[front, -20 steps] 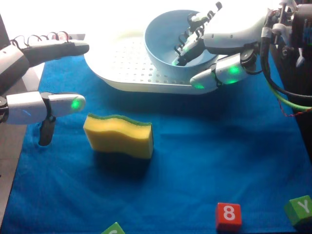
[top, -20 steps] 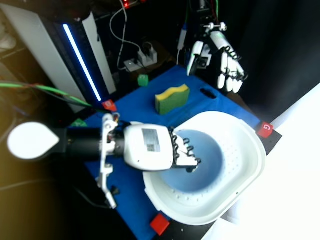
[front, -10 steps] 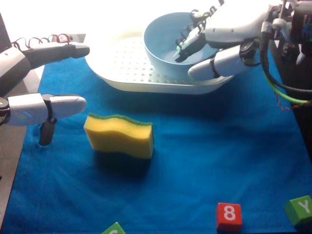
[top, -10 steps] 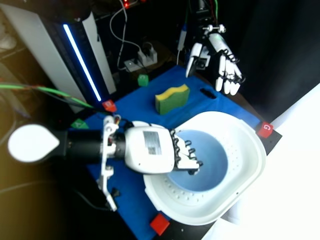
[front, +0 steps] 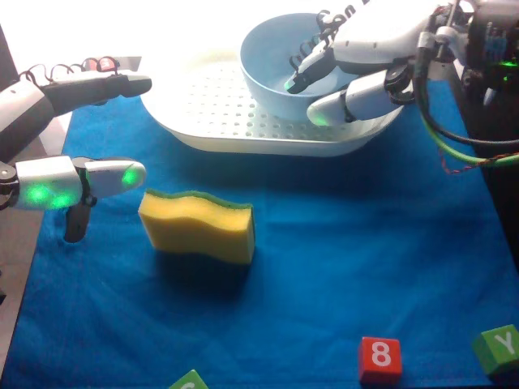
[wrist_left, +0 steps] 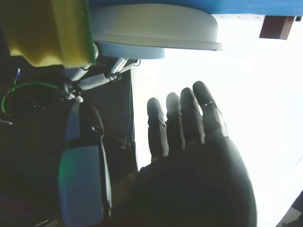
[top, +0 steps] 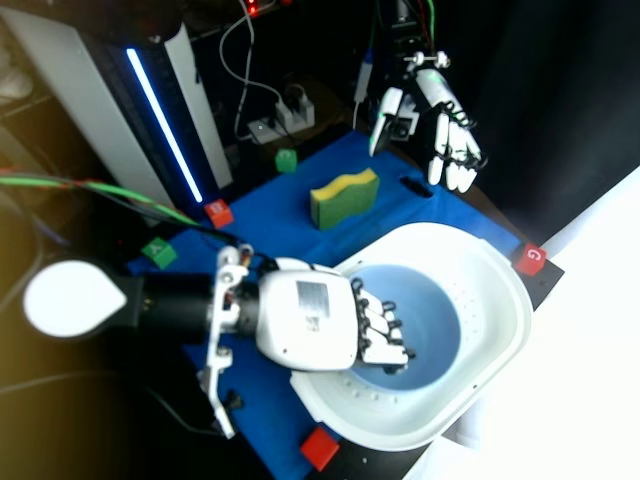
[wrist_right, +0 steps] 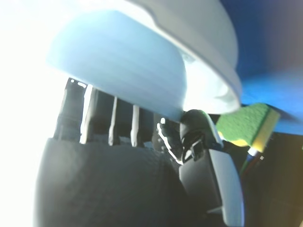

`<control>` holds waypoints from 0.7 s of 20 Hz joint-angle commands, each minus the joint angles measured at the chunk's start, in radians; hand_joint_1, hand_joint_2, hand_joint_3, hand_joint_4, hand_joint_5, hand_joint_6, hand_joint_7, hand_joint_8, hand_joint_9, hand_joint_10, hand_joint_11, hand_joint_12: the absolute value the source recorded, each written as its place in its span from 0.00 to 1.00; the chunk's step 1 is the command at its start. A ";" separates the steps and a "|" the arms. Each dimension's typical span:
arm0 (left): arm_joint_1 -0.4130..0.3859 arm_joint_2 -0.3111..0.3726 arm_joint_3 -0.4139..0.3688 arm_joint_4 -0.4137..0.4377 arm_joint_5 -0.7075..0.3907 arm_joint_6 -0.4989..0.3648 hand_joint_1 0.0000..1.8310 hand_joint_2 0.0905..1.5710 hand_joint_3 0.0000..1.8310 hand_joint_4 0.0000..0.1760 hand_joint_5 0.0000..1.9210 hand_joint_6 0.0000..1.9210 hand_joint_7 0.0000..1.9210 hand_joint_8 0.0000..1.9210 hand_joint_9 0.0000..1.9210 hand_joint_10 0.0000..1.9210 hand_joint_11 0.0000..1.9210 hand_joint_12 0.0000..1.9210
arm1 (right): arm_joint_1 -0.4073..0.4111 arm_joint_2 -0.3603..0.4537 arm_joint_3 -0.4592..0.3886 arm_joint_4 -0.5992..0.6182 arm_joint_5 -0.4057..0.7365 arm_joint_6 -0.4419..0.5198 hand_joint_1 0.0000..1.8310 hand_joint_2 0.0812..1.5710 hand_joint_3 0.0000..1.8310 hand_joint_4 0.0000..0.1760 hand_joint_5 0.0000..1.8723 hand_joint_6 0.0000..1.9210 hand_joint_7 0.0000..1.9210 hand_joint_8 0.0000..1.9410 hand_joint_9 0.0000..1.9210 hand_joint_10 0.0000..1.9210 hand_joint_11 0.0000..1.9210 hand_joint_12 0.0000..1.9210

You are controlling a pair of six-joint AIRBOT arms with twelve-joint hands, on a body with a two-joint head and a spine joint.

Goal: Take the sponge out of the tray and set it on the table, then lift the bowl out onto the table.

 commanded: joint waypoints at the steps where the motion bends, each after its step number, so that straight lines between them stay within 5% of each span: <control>1: -0.008 -0.002 0.005 -0.013 -0.128 -0.012 0.41 0.63 0.00 0.25 0.24 0.00 0.19 0.00 0.15 0.00 0.00 0.45 | 0.012 -0.011 0.005 0.039 0.025 -0.001 0.01 0.87 0.00 0.00 0.28 0.00 0.28 0.00 0.30 0.00 0.06 0.56; 7: -0.008 -0.007 0.008 -0.012 -0.125 -0.013 0.42 0.64 0.00 0.26 0.24 0.00 0.19 0.00 0.15 0.00 0.00 0.45 | 0.012 -0.035 0.007 -0.068 0.021 0.051 0.18 0.83 0.00 0.00 0.28 0.00 0.27 0.00 0.30 0.00 0.04 0.59; 14: -0.008 -0.013 0.012 -0.008 -0.122 -0.017 0.41 0.64 0.00 0.18 0.24 0.00 0.19 0.00 0.15 0.00 0.00 0.44 | 0.013 -0.061 0.026 -0.140 -0.009 0.071 0.15 0.84 0.00 0.00 0.27 0.00 0.27 0.00 0.29 0.00 0.09 0.42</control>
